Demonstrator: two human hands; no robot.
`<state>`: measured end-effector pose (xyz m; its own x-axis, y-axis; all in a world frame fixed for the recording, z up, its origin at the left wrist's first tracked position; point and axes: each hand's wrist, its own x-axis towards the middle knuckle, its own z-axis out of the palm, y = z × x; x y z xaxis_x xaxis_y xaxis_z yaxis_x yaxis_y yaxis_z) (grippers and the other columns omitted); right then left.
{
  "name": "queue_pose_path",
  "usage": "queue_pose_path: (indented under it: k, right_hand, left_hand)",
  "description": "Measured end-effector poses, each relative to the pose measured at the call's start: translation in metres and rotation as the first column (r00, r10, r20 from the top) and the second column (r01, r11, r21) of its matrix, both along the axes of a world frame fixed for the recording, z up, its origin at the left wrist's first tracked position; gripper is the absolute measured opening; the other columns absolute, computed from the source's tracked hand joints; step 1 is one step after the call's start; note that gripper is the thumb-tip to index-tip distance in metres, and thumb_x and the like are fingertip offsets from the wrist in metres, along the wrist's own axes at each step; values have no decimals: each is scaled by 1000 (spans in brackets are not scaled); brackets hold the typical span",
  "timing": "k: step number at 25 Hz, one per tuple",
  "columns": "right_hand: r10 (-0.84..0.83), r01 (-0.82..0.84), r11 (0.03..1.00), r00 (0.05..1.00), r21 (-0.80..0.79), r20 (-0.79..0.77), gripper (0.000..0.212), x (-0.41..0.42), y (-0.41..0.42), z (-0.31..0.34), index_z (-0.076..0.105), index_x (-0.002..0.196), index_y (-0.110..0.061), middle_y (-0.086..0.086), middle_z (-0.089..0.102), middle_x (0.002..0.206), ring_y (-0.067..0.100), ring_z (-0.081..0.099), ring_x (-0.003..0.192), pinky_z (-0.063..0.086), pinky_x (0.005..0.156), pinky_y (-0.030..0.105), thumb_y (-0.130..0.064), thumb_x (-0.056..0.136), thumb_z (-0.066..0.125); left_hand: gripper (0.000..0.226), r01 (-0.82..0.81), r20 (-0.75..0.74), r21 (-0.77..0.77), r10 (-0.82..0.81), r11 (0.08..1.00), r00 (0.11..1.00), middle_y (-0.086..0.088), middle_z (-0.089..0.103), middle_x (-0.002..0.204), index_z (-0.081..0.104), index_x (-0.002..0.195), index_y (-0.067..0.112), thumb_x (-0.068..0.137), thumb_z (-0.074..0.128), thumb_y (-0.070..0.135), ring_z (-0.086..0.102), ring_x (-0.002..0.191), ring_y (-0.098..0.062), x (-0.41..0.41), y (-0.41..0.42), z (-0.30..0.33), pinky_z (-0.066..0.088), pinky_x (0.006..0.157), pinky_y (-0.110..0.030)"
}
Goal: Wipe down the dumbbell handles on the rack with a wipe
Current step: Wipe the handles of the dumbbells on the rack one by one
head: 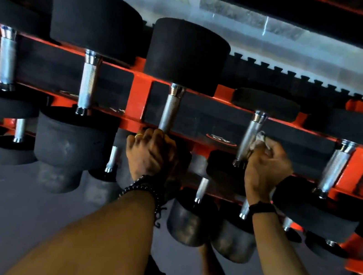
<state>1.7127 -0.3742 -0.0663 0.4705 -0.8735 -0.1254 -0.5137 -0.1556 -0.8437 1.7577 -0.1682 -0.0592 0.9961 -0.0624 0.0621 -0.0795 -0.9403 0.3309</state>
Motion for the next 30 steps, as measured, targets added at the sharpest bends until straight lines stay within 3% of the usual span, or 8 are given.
queue_pose_path:
  k: [4, 6, 8, 10, 16, 21, 25, 30]
  right_hand:
    - [59, -60, 998, 983, 1, 176, 20, 9, 53, 6, 71, 98, -6, -3, 70, 87, -6, 64, 81, 50, 72, 14, -21, 88, 63]
    - [-46, 2, 972, 982, 236, 183, 8, 32, 93, 1, 71, 90, -14, 6, 73, 92, 10, 69, 86, 57, 80, 31, -12, 85, 66]
    - [-139, 73, 894, 983, 442, 121, 20, 47, 123, -9, 72, 83, -16, 8, 74, 86, 25, 70, 83, 57, 84, 47, 1, 82, 62]
    - [-149, 120, 923, 987, 366, 52, 22, 51, 139, -18, 74, 84, -15, 7, 73, 83, 26, 70, 79, 57, 82, 51, -1, 82, 57]
    - [-35, 72, 989, 963, 128, -266, 21, 53, 136, -13, 73, 102, -6, 14, 74, 98, 25, 69, 91, 54, 89, 37, -3, 85, 61]
    - [-82, 102, 991, 973, 82, -214, 16, 58, 144, 4, 74, 92, 0, 7, 70, 85, 19, 65, 83, 41, 69, 2, 7, 80, 65]
    - [-111, 119, 992, 975, 31, -194, 12, 59, 149, 8, 71, 92, 3, 17, 72, 90, 18, 63, 81, 38, 65, 3, 5, 81, 66]
    - [-130, 146, 985, 979, 92, -158, 17, 62, 151, 8, 68, 94, 10, 15, 69, 88, -10, 61, 63, 43, 61, 1, 15, 79, 62]
  left_hand:
    - [29, 1, -4, -27, -1, 1000, 1000, -12, 58, 60, 55, 58, 9, 79, 44, 26, 56, 57, -34, 1, 0, 3, 45, 64, -39]
    - [29, -21, -17, -36, 20, 999, 1000, -12, 59, 60, 55, 58, 10, 78, 44, 28, 56, 58, -34, 2, 1, 2, 39, 66, -38]
    - [29, -51, -41, -65, 49, 997, 998, -12, 59, 60, 55, 58, 10, 78, 45, 29, 55, 58, -34, 3, 1, 0, 29, 67, -39]
    - [30, -56, -69, -124, 48, 991, 996, -11, 59, 60, 55, 59, 11, 80, 45, 29, 55, 58, -34, 4, 5, -1, 27, 67, -40]
    - [32, 4, -287, -186, -58, 983, 956, -9, 63, 64, 60, 63, 12, 79, 42, 34, 56, 66, -32, 5, 11, 11, 29, 69, -40]
    - [21, 279, -169, -289, -336, 916, 927, -6, 63, 81, 63, 82, 16, 85, 48, 30, 56, 80, -32, 3, 52, 20, 37, 74, -41]
    - [15, 231, -111, -89, -240, 969, 964, -11, 63, 91, 63, 88, 13, 81, 58, 26, 56, 92, -35, 37, 118, 16, 41, 88, -47]
    - [13, 337, -129, 93, -324, 937, 937, -11, 59, 76, 58, 73, 13, 77, 67, 22, 57, 75, -34, 65, 161, 17, 39, 74, -42]
